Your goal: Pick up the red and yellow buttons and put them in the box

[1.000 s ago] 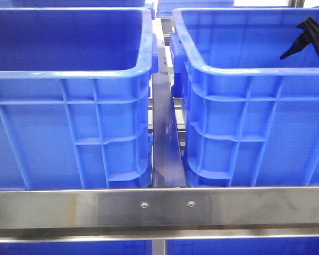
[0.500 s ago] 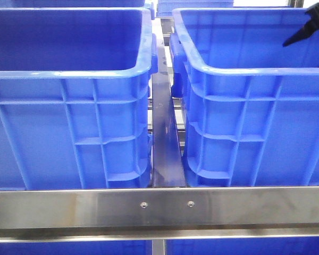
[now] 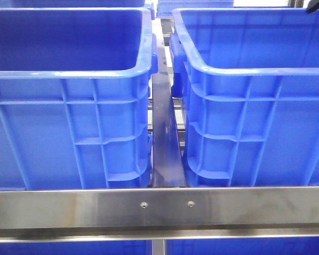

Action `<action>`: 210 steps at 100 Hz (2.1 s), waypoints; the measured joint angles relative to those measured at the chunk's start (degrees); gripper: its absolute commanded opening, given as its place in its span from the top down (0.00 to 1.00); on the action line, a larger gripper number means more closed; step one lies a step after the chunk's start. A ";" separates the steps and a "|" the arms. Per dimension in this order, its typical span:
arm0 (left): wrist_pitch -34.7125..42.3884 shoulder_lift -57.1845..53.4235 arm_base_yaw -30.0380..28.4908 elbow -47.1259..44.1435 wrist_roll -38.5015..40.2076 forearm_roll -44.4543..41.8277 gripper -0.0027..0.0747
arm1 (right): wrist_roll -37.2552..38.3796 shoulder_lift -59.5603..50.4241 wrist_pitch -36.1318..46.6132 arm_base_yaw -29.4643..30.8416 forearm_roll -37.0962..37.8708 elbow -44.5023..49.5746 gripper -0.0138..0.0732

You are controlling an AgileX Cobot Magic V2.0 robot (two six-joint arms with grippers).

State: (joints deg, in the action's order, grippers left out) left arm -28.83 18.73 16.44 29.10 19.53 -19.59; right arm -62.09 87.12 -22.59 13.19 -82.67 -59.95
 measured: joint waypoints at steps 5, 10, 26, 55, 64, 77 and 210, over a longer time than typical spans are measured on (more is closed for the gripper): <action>0.00 0.00 0.00 0.00 0.00 0.00 0.99 | -0.75 -2.66 2.56 -0.97 1.15 1.45 0.12; 0.00 0.00 0.00 0.00 0.00 0.00 0.99 | -1.69 -5.30 4.88 -2.13 1.91 2.87 0.12; 0.00 0.00 0.00 0.00 0.00 0.00 0.99 | -5.75 -12.90 11.58 -7.94 2.42 7.03 0.12; 0.00 0.00 0.00 0.00 0.00 0.00 0.99 | -10.65 -24.56 21.81 -16.42 2.42 16.46 0.12; 0.00 0.00 0.00 0.00 0.00 0.00 0.99 | -10.74 -28.93 22.21 -16.74 2.42 20.09 0.12; 0.00 0.00 0.00 0.00 0.00 0.00 0.99 | -10.74 -35.92 22.59 -16.83 2.31 25.26 0.12; 0.00 0.00 0.00 0.00 0.00 0.00 0.99 | -11.01 -64.88 20.30 -16.83 1.87 38.94 0.12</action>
State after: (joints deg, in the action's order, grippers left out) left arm -28.83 18.73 16.44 29.10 19.53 -19.59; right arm -73.10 22.24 -2.29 -3.65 -80.80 -21.01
